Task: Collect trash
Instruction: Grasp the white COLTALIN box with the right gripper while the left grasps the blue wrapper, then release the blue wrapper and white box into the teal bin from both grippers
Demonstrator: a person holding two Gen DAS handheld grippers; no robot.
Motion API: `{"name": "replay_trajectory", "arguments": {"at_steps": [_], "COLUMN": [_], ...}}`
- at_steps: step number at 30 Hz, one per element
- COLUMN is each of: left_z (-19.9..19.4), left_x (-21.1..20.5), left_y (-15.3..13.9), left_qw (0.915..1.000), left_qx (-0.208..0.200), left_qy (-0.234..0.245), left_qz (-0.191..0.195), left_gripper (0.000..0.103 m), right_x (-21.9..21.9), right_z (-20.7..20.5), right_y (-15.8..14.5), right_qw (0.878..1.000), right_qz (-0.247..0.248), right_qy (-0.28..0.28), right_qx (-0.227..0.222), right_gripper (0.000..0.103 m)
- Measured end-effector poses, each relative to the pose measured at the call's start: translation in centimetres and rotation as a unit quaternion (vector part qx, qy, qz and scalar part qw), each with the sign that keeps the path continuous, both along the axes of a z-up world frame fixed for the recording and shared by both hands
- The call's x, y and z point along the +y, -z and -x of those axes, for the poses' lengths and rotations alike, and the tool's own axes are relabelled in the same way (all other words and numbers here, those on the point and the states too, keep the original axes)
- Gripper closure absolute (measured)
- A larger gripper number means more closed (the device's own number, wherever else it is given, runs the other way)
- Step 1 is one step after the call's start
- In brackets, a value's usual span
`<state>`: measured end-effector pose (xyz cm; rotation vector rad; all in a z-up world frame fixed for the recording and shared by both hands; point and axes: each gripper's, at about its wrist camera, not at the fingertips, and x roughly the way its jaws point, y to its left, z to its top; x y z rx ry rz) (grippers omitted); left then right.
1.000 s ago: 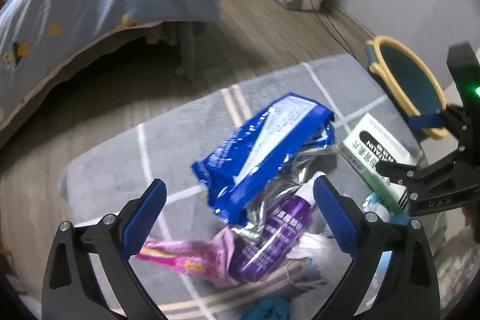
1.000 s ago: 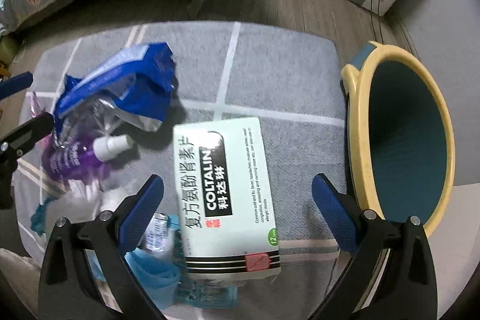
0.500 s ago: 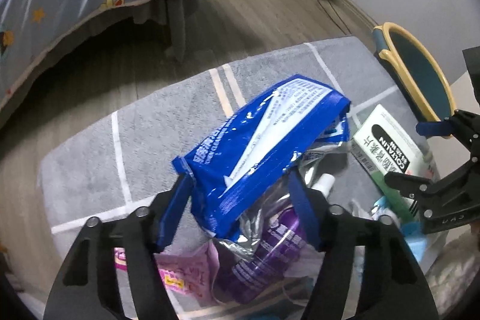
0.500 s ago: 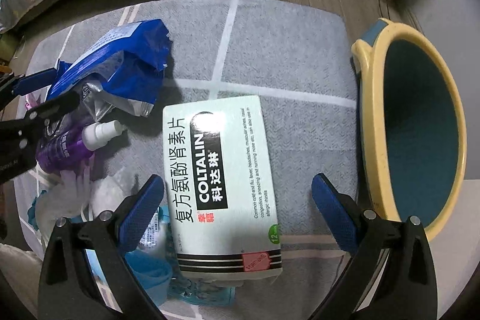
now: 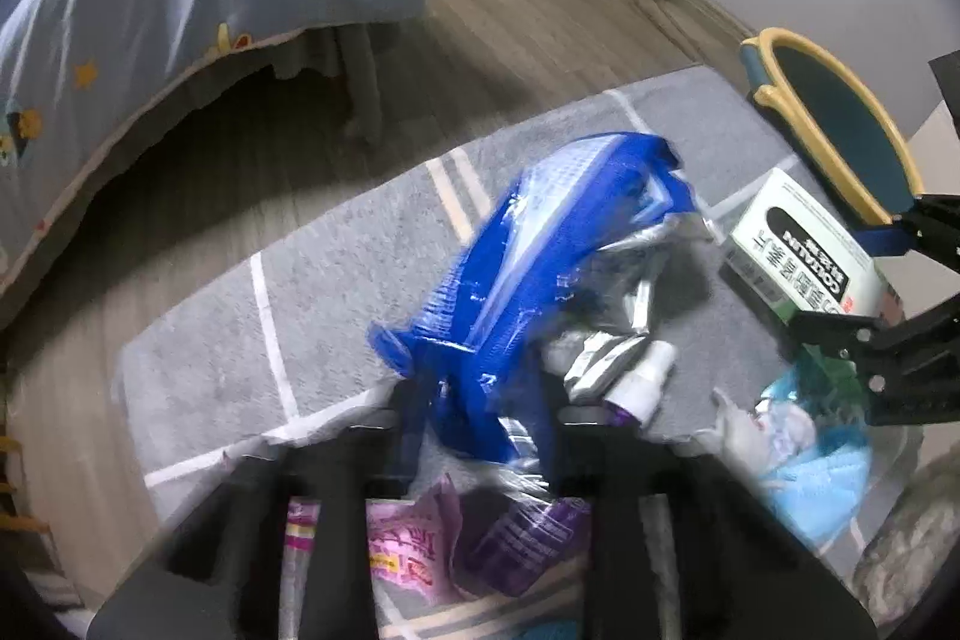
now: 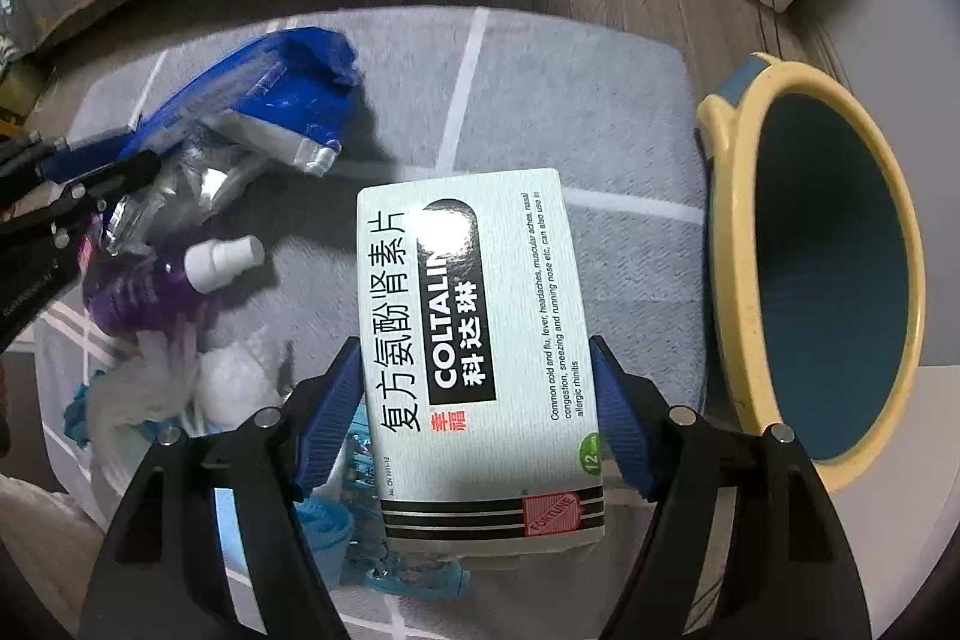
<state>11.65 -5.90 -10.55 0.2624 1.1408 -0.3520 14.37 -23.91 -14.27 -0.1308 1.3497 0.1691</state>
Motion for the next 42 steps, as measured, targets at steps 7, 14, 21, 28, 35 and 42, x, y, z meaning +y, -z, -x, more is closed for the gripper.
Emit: {"name": "replay_trajectory", "arguments": {"at_steps": [7,14,21,28,35,42], "left_z": [0.9,2.0,3.6,5.7,6.9,7.2], "left_x": [0.3,1.2,1.8,2.1,1.3,-0.9], "left_y": [-1.3,-4.2,-7.1,-9.2,-11.5,-11.8], "left_qw": [0.9998,0.9986,0.9961,0.9924,0.9889,0.9904], "left_qx": [-0.019,-0.047,-0.074,-0.085,-0.107,-0.104], "left_qy": [0.008,-0.007,-0.026,-0.057,-0.068,-0.060], "left_qz": [-0.004,0.021,0.039,0.068,0.079,0.067], "left_gripper": [0.089,0.089,0.089,0.089,0.089,0.089], "right_x": [-0.7,-1.0,-2.0,-3.0,-5.4,-8.7], "right_z": [0.9,1.9,3.4,4.4,4.4,3.6], "right_y": [-1.6,-3.9,-6.1,-7.6,-8.2,-8.2], "right_qw": [1.000,0.998,0.995,0.993,0.987,0.976], "right_qz": [-0.001,0.005,-0.017,-0.038,-0.069,-0.107], "right_qy": [0.010,0.022,0.061,0.069,0.101,0.148], "right_qx": [-0.018,-0.052,-0.074,-0.092,-0.105,-0.116], "right_gripper": [0.031,0.031,0.031,0.031,0.031,0.031]}}
